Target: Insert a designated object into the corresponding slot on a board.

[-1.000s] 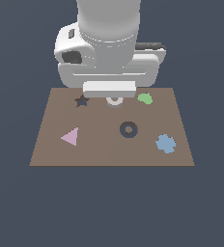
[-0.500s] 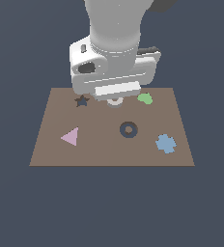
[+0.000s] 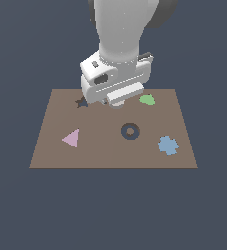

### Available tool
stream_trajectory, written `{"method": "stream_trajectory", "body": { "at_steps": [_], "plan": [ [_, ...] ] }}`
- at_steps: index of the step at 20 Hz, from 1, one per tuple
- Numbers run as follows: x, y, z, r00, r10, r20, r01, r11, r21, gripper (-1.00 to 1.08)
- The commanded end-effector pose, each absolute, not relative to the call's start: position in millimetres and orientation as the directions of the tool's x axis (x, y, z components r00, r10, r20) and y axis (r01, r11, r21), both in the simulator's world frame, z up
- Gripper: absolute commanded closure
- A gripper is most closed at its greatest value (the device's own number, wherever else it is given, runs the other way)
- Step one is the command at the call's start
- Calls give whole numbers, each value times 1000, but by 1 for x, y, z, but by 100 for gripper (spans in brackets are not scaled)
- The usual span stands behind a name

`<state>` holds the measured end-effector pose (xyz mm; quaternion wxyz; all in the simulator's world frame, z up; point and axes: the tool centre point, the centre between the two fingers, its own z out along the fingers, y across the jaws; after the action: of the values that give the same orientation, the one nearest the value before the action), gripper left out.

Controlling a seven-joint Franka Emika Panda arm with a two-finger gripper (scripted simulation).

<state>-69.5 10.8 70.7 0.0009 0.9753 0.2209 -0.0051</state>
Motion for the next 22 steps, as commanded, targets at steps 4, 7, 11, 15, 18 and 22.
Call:
{"method": "stream_trajectory", "body": {
  "at_steps": [4, 7, 11, 15, 18, 22],
  "plan": [
    [-79, 11, 56, 865, 503, -2, 503, -865, -1, -92],
    [-81, 11, 52, 854, 521, 0, 521, -854, -1, -92],
    [-82, 11, 51, 853, 523, -1, 523, -853, -1, -92],
    [-82, 11, 46, 852, 523, -1, 523, -852, -1, -92],
    [-82, 11, 37, 851, 525, 0, 525, -851, 0, -92],
    [-82, 10, 30, 850, 527, 0, 527, -850, 0, -92]
  ]
}}
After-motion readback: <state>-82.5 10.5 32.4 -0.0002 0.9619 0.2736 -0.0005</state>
